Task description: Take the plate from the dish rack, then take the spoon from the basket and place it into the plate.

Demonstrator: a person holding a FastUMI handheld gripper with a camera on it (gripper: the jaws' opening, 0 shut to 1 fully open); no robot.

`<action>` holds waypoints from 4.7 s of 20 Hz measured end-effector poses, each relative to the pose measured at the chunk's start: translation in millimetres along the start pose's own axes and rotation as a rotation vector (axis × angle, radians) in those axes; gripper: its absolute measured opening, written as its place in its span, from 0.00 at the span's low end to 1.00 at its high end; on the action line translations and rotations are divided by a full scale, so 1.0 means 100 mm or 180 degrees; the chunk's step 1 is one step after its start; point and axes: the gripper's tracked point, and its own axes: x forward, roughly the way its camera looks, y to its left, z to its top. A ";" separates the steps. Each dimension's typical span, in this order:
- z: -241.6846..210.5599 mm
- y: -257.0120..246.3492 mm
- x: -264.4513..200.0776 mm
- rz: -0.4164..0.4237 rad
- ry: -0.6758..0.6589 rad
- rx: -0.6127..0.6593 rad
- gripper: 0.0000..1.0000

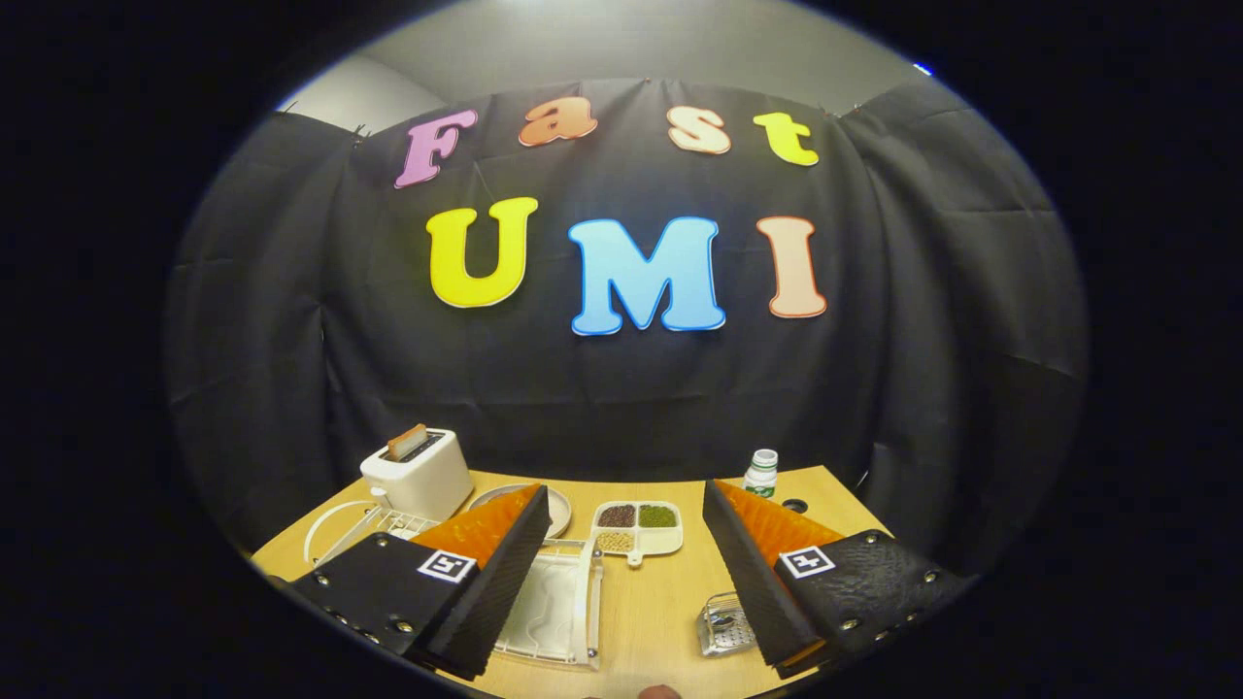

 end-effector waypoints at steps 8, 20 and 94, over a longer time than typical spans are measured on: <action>-0.27 0.46 0.33 0.0168 0.0648 0.0030 0.98; -1.16 0.82 0.77 -0.0039 0.2245 0.0094 0.98; -3.09 0.06 -1.14 0.1129 0.2967 0.2252 0.28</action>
